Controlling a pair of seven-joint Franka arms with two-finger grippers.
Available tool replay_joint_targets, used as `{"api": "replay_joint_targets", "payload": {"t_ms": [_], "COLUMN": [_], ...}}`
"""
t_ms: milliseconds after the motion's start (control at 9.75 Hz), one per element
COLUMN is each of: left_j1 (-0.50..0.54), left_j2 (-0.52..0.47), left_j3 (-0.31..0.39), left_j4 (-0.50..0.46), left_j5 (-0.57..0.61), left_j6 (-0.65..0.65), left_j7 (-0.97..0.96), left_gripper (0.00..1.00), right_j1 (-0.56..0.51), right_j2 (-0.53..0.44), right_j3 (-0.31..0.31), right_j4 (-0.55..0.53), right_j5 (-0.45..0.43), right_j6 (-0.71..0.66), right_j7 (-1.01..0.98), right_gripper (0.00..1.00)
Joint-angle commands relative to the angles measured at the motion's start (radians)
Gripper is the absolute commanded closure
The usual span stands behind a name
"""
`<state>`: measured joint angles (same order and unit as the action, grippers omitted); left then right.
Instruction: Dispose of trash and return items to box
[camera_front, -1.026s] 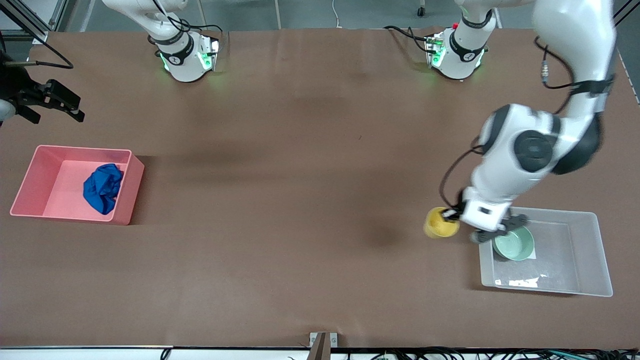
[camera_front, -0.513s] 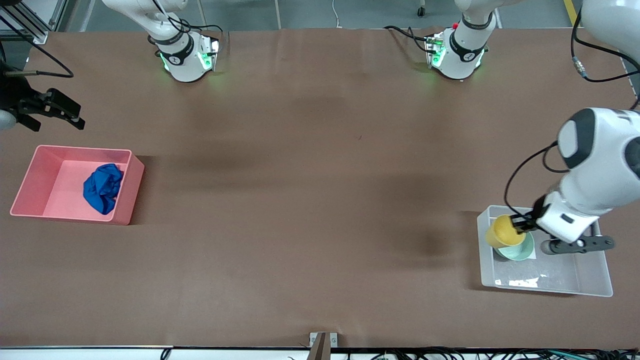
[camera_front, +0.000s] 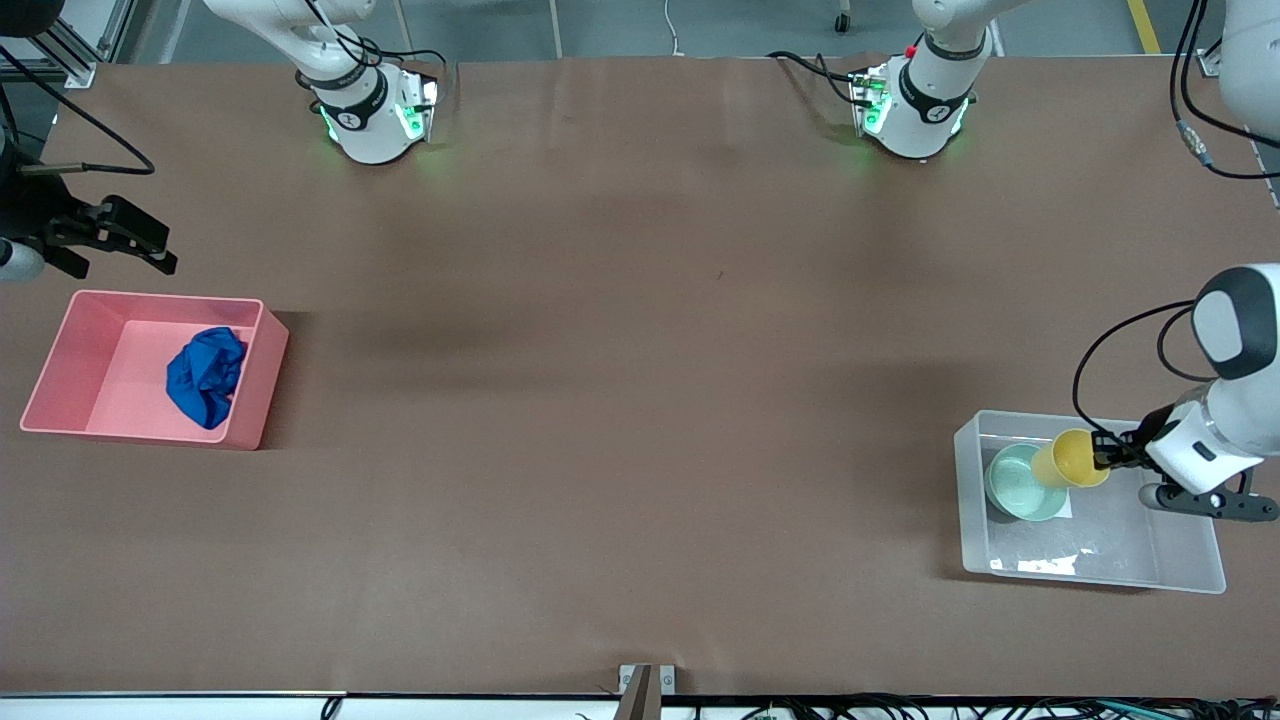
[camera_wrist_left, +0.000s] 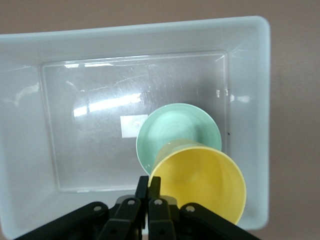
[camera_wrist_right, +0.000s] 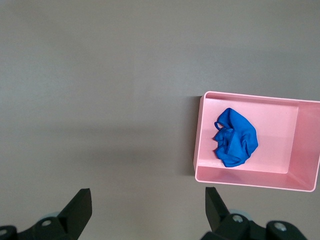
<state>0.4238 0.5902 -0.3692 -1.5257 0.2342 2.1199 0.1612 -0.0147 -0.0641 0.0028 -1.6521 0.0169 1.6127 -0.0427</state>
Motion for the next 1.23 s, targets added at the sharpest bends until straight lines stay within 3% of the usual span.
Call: {"api": "replay_joint_targets", "payload": {"t_ms": [0,513,615,718,821,1128], "left_j1": [-0.003,0.013,0.012,0.010,0.015,0.007], "left_j2": [0.086,0.138,0.149,0.148,0.136,0.036], "left_j3": [-0.007,-0.007,-0.005,-0.007,-0.011,-0.028], "left_j4": [0.010,-0.016,-0.016,-0.014,-0.013,-0.004], "left_j5": [0.057,0.057,0.057,0.057,0.053,0.036], "left_j6": [0.051,0.080,0.094,0.095,0.094,0.081], "left_j7": [0.003,0.005,0.003,-0.006,-0.009,-0.094], "left_gripper": [1.00,0.98,0.82,0.49,0.00,0.00], "right_j1": [0.012,0.010,0.010,0.010,0.009,0.007], "right_j2": [0.006,0.007,0.009,0.007,0.007,0.007], "right_j3": [-0.004,-0.004,-0.004,-0.004,-0.004,-0.004], "right_j4": [0.011,0.009,0.009,0.008,0.008,0.006], "right_j5": [-0.003,-0.002,-0.003,-0.002,-0.003,-0.002], "right_j6": [-0.016,-0.028,-0.030,-0.030,-0.031,-0.031], "right_j7": [0.021,0.021,0.021,0.021,0.021,0.023], "right_gripper": [0.00,0.00,0.00,0.00,0.00,0.00]}}
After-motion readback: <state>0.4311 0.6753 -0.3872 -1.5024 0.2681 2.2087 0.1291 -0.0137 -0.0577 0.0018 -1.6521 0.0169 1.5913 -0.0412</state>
